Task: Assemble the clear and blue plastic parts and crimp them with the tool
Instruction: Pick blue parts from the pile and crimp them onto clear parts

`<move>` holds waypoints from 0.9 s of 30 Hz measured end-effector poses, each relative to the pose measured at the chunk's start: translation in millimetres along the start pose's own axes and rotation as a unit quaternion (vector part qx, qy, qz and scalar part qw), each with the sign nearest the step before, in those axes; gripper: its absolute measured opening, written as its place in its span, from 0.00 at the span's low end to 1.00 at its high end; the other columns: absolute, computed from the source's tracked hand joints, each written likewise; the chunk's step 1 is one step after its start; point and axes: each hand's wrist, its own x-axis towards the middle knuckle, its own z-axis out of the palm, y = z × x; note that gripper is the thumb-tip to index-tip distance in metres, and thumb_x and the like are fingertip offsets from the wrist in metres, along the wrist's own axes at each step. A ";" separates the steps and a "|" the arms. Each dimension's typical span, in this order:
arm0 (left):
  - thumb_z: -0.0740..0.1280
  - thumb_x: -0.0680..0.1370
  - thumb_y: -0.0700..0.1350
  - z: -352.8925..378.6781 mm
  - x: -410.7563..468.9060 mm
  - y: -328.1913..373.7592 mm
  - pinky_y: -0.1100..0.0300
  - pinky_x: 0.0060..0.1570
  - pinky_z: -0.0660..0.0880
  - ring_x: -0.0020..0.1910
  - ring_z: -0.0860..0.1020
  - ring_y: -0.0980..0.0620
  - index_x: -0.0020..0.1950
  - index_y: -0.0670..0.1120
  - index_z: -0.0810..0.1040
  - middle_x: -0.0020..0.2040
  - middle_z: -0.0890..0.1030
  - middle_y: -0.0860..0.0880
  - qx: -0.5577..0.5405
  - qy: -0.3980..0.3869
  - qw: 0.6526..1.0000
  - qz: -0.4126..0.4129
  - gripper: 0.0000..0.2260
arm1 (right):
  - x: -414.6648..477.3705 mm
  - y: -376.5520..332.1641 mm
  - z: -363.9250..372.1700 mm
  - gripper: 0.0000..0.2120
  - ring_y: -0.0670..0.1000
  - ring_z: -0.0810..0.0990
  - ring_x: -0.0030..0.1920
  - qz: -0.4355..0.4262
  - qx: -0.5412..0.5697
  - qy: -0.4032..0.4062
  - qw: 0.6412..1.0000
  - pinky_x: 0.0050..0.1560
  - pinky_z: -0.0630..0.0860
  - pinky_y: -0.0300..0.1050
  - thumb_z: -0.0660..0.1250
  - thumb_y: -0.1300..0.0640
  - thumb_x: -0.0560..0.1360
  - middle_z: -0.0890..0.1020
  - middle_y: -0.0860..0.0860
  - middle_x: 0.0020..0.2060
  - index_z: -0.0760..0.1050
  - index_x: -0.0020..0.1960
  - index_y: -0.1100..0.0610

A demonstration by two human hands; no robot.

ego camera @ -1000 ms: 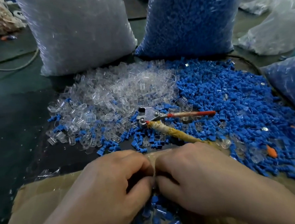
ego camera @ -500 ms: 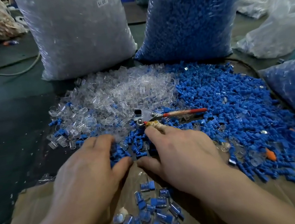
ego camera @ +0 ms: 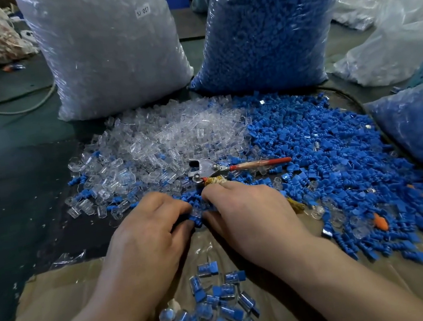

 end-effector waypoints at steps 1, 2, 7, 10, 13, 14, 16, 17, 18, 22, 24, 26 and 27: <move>0.71 0.76 0.48 0.5 0.2 0.2 0.72 0.45 0.66 0.46 0.75 0.60 0.55 0.53 0.84 0.50 0.76 0.60 -0.008 0.006 1.000 -0.001 0.08 | -0.1 0.0 -0.3 0.04 0.54 0.75 0.38 -0.001 0.014 0.003 1.000 0.32 0.65 0.48 0.60 0.50 0.80 0.77 0.47 0.42 0.70 0.52 0.49; 0.71 0.76 0.48 0.9 0.4 0.4 0.72 0.45 0.66 0.46 0.75 0.61 0.54 0.53 0.83 0.49 0.76 0.61 -0.015 0.012 1.000 -0.002 0.08 | -0.3 0.1 -0.5 0.03 0.54 0.75 0.38 -0.001 0.029 0.005 1.000 0.33 0.67 0.48 0.60 0.51 0.80 0.77 0.47 0.42 0.71 0.53 0.49; 0.69 0.76 0.50 1.7 -1.9 1.3 0.74 0.45 0.67 0.50 0.72 0.69 0.57 0.55 0.80 0.50 0.75 0.62 -0.040 0.039 0.998 -0.002 0.10 | -0.8 0.7 -2.5 0.07 0.55 0.77 0.44 0.001 0.088 0.010 0.996 0.42 0.75 0.52 0.61 0.52 0.79 0.78 0.48 0.46 0.70 0.57 0.48; 0.68 0.76 0.49 0.0 -4.0 5.5 0.77 0.50 0.67 0.55 0.72 0.68 0.58 0.55 0.80 0.50 0.75 0.64 -0.063 0.045 0.997 0.010 0.11 | -0.9 3.5 -2.9 0.09 0.51 0.76 0.45 0.015 0.142 0.031 0.989 0.46 0.74 0.51 0.63 0.54 0.77 0.79 0.46 0.45 0.73 0.57 0.48; 0.69 0.75 0.47 -2.4 -5.3 9.0 0.81 0.53 0.64 0.56 0.73 0.69 0.59 0.54 0.81 0.51 0.77 0.64 -0.102 0.061 0.993 0.018 0.13 | -1.0 3.8 -3.0 0.10 0.43 0.74 0.41 0.043 0.197 0.044 0.978 0.42 0.71 0.37 0.65 0.54 0.77 0.77 0.42 0.41 0.73 0.57 0.45; 0.69 0.75 0.47 -2.6 -5.8 9.7 0.81 0.53 0.65 0.55 0.74 0.69 0.59 0.53 0.81 0.52 0.78 0.63 -0.115 0.066 0.991 0.021 0.13 | -1.3 3.5 -3.2 0.10 0.41 0.75 0.41 0.059 0.223 0.043 0.972 0.40 0.70 0.34 0.66 0.53 0.77 0.78 0.41 0.39 0.73 0.57 0.43; 0.70 0.75 0.46 -2.2 -6.7 10.8 0.80 0.54 0.65 0.56 0.74 0.69 0.60 0.52 0.81 0.52 0.79 0.62 -0.139 0.067 0.988 0.026 0.13 | -1.8 4.0 -3.1 0.11 0.40 0.76 0.37 0.094 0.292 0.037 0.951 0.38 0.73 0.34 0.67 0.52 0.77 0.79 0.40 0.38 0.72 0.57 0.39; 0.70 0.75 0.45 -1.8 -7.3 11.5 0.80 0.54 0.66 0.56 0.75 0.69 0.60 0.52 0.82 0.52 0.79 0.62 -0.151 0.066 0.986 0.029 0.13 | -2.0 4.6 -3.7 0.12 0.41 0.77 0.35 0.108 0.329 0.032 0.937 0.36 0.75 0.36 0.68 0.52 0.76 0.79 0.41 0.37 0.73 0.56 0.39; 0.70 0.76 0.46 -1.4 -7.8 12.4 0.80 0.54 0.67 0.55 0.76 0.68 0.60 0.53 0.82 0.52 0.80 0.63 -0.165 0.067 0.984 0.032 0.13 | -1.9 4.5 -4.9 0.11 0.41 0.76 0.32 0.121 0.372 0.024 0.920 0.34 0.76 0.41 0.69 0.53 0.76 0.79 0.42 0.35 0.74 0.55 0.39; 0.65 0.73 0.55 -0.2 -10.2 17.2 0.78 0.44 0.72 0.49 0.81 0.66 0.52 0.61 0.82 0.48 0.83 0.64 -0.280 0.071 0.957 0.008 0.11 | -3.7 2.1 -10.3 0.11 0.49 0.75 0.27 0.168 0.589 -0.023 0.790 0.26 0.74 0.43 0.69 0.61 0.77 0.78 0.49 0.31 0.78 0.51 0.44; 0.66 0.71 0.57 0.7 -10.8 17.3 0.75 0.39 0.75 0.43 0.83 0.63 0.51 0.64 0.82 0.44 0.84 0.63 -0.329 0.075 0.941 -0.013 0.11 | -4.8 0.7 -12.1 0.10 0.50 0.75 0.27 0.175 0.630 -0.039 0.756 0.26 0.74 0.43 0.67 0.60 0.78 0.78 0.52 0.30 0.79 0.52 0.45; 0.66 0.70 0.59 1.9 -11.3 18.0 0.71 0.37 0.78 0.40 0.84 0.61 0.50 0.65 0.81 0.42 0.85 0.61 -0.331 0.091 0.939 -0.015 0.11 | -5.5 -0.4 -12.4 0.10 0.51 0.77 0.28 0.170 0.641 -0.049 0.747 0.28 0.76 0.44 0.64 0.59 0.80 0.79 0.54 0.29 0.79 0.53 0.46; 0.67 0.70 0.58 2.8 -11.7 18.1 0.70 0.36 0.78 0.39 0.84 0.60 0.49 0.64 0.81 0.41 0.85 0.60 -0.340 0.095 0.936 -0.014 0.10 | -5.6 -1.1 -12.0 0.10 0.52 0.77 0.28 0.168 0.645 -0.051 0.744 0.29 0.77 0.44 0.63 0.60 0.80 0.80 0.55 0.29 0.79 0.54 0.47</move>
